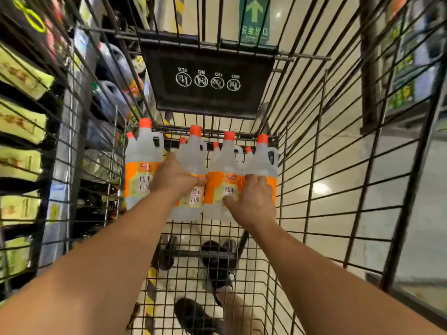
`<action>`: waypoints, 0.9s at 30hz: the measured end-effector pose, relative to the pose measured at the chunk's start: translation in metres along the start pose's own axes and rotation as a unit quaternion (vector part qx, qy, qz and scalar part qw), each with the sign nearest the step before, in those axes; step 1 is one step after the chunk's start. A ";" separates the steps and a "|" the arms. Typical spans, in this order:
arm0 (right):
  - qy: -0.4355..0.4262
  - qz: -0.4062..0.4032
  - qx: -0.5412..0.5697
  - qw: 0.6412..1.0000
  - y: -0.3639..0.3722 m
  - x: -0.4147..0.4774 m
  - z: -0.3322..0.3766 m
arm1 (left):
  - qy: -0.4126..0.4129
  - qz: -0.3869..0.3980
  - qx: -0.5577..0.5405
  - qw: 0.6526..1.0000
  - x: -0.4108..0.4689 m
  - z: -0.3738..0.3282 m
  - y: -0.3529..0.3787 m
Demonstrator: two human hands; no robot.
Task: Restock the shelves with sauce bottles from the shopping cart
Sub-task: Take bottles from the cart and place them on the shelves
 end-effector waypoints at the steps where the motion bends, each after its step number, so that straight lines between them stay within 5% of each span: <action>1: -0.003 -0.003 -0.001 1.000 -0.001 -0.001 0.000 | 0.025 -0.016 -0.003 1.000 -0.005 -0.002 -0.004; 6: -0.002 0.002 -0.003 1.000 -0.002 -0.001 0.002 | 0.115 -0.075 -0.045 0.989 -0.043 0.000 -0.035; 15: 0.101 -0.017 -0.099 0.990 0.013 -0.001 0.023 | 0.124 -0.133 -0.170 0.969 -0.124 0.042 -0.092; 19: 0.089 -0.058 -0.067 0.992 0.028 -0.002 0.039 | 0.128 -0.156 -0.165 0.965 -0.141 0.059 -0.099; 27: 0.101 -0.017 0.043 0.994 0.044 0.022 0.049 | 0.113 -0.175 -0.182 0.961 -0.160 0.093 -0.090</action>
Point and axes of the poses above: each hand's wrist, its own x-axis towards the middle knuckle, its own y-axis out of the palm, z = x × y, the point moved 8 cm from there along x, towards the middle knuckle, and after that the axes turned 6 degrees about z, right-handed, at the moved point
